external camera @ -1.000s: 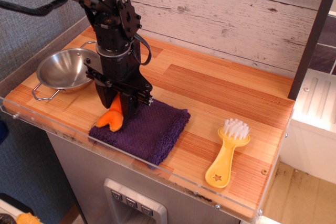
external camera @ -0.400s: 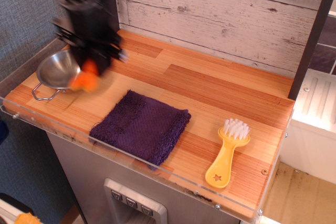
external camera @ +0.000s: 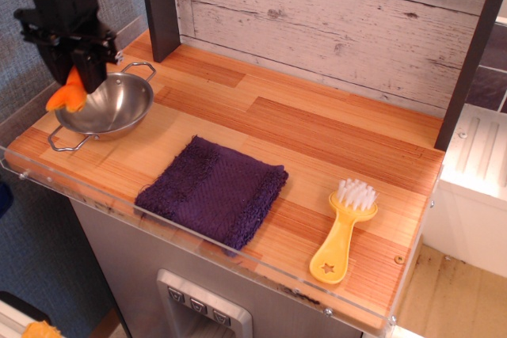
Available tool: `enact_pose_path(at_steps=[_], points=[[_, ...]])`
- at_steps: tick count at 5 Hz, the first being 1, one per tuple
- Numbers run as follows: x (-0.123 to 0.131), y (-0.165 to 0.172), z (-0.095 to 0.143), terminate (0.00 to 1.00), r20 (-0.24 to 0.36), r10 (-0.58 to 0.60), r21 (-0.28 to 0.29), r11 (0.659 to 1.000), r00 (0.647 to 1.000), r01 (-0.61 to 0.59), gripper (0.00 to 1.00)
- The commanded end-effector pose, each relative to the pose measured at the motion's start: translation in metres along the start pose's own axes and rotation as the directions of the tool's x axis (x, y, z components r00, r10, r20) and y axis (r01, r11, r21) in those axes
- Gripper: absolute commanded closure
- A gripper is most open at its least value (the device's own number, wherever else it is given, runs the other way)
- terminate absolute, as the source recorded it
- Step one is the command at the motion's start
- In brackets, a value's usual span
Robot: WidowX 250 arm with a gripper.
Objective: Move the orange object from the dish towel and put it in the bowl.
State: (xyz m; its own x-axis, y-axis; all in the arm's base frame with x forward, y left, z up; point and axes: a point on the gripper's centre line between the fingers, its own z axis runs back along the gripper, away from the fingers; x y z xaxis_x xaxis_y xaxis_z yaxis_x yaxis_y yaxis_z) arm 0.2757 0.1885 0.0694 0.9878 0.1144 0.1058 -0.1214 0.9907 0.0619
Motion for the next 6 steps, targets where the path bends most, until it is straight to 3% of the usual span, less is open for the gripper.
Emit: enact_pose_path(at_steps=[1,2,3,4,6], points=[[0.011,0.014,-0.008,0.0,0.005,-0.005,-0.006,1.0,1.0,0.005,1.0],[0.017,0.008,-0.007,0.0,0.031,-0.019,-0.018,1.0,0.999,0.02,1.0],[0.017,0.003,0.001,0.0,0.056,-0.03,-0.007,1.0,0.998,0.03,0.0],[0.015,-0.01,0.019,0.0,0.104,-0.047,0.008,0.999,0.993,0.047,0.0],[-0.008,-0.079,0.059,0.0,0.141,-0.11,-0.001,0.994,0.984,0.111,0.0]])
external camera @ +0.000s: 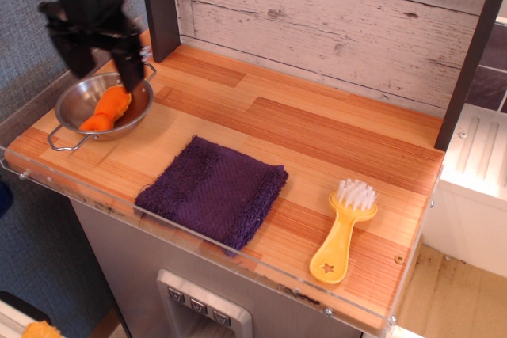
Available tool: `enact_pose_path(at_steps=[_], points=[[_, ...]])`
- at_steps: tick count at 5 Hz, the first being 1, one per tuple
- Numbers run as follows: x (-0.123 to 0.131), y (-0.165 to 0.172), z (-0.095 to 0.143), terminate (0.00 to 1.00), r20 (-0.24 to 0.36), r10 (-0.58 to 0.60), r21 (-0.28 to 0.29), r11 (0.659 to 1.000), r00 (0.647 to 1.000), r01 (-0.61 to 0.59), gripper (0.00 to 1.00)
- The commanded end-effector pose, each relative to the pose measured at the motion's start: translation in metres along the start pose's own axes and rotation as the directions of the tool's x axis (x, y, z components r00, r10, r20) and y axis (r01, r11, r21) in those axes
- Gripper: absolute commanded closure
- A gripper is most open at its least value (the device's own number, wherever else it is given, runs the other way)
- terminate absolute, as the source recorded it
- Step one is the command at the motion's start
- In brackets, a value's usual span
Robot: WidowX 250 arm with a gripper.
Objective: Move the orange object from the dish towel and put it in the bowl.
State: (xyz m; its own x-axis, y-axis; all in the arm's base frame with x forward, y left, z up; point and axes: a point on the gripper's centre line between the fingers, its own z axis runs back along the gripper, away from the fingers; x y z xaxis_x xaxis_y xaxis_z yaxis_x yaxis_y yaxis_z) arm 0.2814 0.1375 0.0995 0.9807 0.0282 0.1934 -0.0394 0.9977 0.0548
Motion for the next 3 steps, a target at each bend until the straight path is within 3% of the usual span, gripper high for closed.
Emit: enact_pose_path(at_steps=[1,2,3], points=[[-0.0082,-0.0495,0.0237,0.0,0.034,-0.037,-0.008,0.999,0.999,0.037,0.0],[-0.0085,-0.0576,0.0165,0.0,-0.009,0.01,-0.012,1.0,1.0,-0.01,0.0],[-0.0085,-0.0576,0.0165,0.0,-0.009,0.01,-0.012,1.0,1.0,-0.01,0.0]])
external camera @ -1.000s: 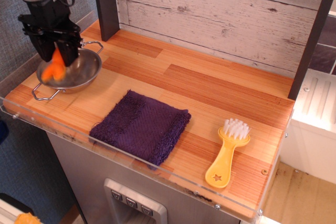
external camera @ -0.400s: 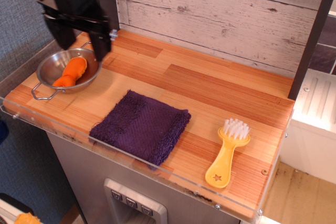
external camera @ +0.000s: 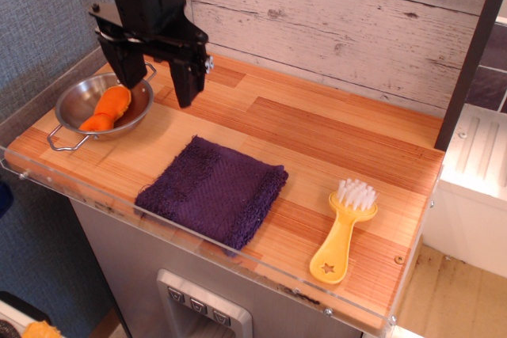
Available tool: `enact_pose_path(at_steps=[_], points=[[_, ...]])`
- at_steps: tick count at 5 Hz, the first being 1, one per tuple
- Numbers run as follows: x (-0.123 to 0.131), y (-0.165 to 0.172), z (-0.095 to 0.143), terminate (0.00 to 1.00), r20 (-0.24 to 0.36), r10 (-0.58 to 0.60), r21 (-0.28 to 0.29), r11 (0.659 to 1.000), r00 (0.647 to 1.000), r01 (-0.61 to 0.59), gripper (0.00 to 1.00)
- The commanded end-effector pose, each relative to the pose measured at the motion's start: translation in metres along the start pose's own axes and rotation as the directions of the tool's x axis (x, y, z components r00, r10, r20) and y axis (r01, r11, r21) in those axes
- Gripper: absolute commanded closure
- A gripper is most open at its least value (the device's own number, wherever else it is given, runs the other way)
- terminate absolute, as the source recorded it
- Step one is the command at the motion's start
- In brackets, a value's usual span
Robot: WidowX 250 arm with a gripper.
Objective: Move the orange object from the dish towel and put it in the bowl.
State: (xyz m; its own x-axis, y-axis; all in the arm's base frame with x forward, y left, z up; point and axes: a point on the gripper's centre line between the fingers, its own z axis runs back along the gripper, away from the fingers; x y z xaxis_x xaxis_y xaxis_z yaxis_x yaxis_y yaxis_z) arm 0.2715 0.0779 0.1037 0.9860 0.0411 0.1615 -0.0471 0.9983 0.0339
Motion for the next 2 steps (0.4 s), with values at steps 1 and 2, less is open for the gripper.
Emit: enact_pose_path(at_steps=[1,2], points=[[0.0018,0.0011,0.0068,0.0,0.024,-0.002,0.007,1.0,1.0,0.001,0.0],[0.0018,0.0011,0.0068,1.0,0.024,-0.002,0.007,1.0,1.0,0.001,0.0]])
